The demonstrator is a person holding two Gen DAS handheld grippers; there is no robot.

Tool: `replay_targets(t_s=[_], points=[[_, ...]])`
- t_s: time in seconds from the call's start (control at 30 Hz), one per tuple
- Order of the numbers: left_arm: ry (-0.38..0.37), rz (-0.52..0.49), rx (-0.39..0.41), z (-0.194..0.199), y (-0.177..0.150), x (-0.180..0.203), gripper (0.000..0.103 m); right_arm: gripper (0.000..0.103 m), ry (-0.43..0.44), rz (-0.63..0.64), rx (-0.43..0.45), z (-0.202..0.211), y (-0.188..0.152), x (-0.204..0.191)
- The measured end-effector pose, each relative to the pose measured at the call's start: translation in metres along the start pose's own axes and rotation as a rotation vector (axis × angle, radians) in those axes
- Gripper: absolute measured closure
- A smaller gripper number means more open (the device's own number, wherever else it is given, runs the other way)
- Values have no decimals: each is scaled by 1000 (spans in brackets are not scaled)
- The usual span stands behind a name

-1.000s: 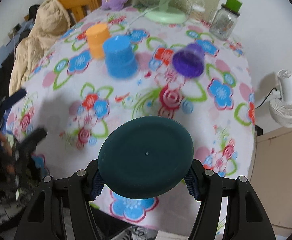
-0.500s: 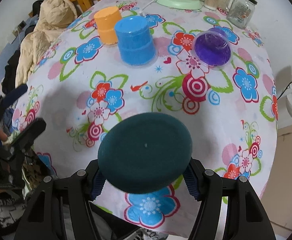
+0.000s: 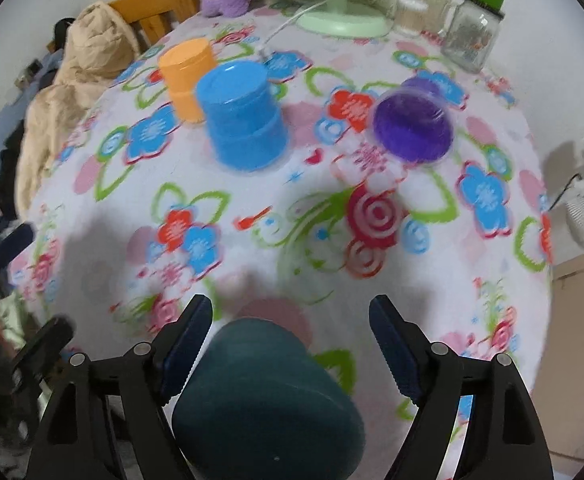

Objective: Flip cup upside down

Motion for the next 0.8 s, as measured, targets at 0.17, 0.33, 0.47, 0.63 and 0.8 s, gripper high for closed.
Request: replay_targets(t_s=[0.17,0.33,0.47,0.63,0.8], points=[[-3,-11,-4,-1,-3,5,0,20,-10,-23,29,-2,15,16],[-6,-6,-17,-5,-6,7,0,20,-41,-8,65,-5,33,21],[-2,-21,-17,-5,-5,9,0,20,-77,3,106,-7,49,27],[5,-4,-27,-9,-7,4,0,20,-109,6,150,-7,60,32],[5,-4,-36,-12,-9,3,0,20,-158,-9,237,-2,74,46]])
Point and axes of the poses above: each gripper's, at about its wrist camera, not at the fingertips, and z roughly against the way its jaws point, x to its right, y to its top, the point moved 10 cm from there along -z, roughly the way its jaws point, and after that the axes turned 4 degrees about -y, right-handed, at the moved point
